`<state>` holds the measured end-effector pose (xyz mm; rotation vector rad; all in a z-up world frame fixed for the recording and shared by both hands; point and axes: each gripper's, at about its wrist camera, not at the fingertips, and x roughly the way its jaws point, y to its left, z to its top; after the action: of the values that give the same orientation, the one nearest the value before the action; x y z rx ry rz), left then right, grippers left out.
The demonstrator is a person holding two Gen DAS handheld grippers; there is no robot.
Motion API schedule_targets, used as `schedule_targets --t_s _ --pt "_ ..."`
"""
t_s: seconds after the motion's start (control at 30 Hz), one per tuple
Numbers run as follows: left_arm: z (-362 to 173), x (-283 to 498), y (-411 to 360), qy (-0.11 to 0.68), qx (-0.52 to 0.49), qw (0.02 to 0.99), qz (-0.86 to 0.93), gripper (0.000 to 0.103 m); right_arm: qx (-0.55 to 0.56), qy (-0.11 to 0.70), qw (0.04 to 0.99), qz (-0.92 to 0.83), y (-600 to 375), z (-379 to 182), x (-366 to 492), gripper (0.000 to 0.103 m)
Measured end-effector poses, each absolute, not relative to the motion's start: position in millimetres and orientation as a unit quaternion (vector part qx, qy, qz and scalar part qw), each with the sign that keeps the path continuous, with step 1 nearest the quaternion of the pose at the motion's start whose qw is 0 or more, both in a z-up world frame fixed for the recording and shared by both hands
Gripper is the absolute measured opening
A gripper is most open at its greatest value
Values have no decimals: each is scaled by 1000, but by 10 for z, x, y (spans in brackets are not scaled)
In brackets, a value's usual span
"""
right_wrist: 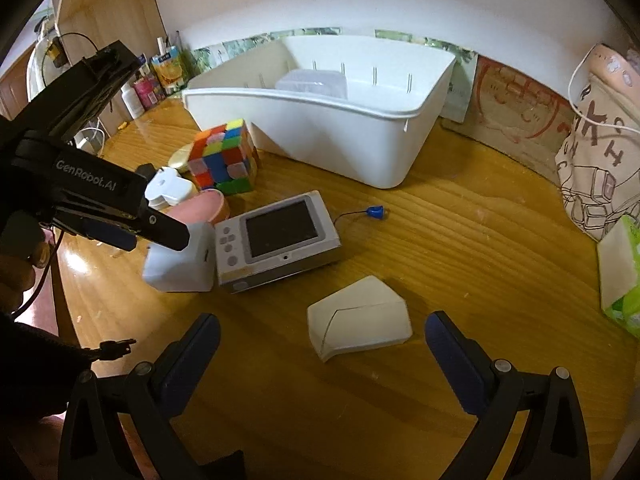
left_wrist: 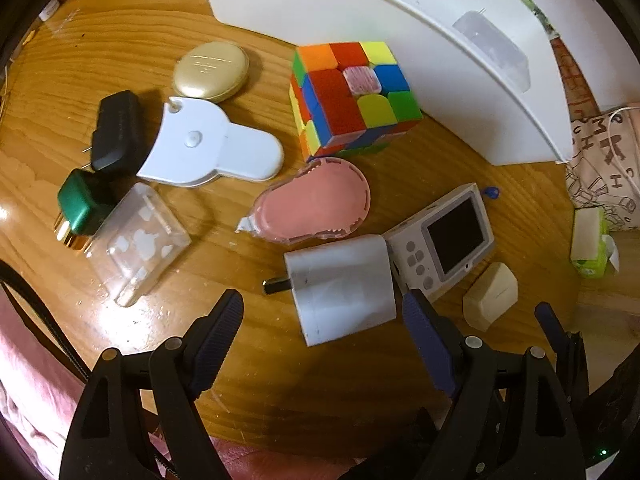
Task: Organize rigid objects
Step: 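Grasp white square charger with left tool while right tool grasps cream block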
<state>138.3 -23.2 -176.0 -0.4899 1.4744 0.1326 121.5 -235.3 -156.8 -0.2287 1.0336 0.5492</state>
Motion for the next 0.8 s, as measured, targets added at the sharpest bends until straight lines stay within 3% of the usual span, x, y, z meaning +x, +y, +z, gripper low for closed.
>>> schedule_targets --t_s 0.43,0.67,0.8 --pt "-2006 1519 -377 689 -227 684 80 83 -127 509 805 277 -2300 -1744 1410 102" --pt "-2164 1555 -486 694 -229 679 75 79 -128 505 805 283 -2299 -1772 1450 91" --pt "-2226 1515 -556 690 -228 683 73 78 -123 510 805 278 -2309 -1804 1483 90"
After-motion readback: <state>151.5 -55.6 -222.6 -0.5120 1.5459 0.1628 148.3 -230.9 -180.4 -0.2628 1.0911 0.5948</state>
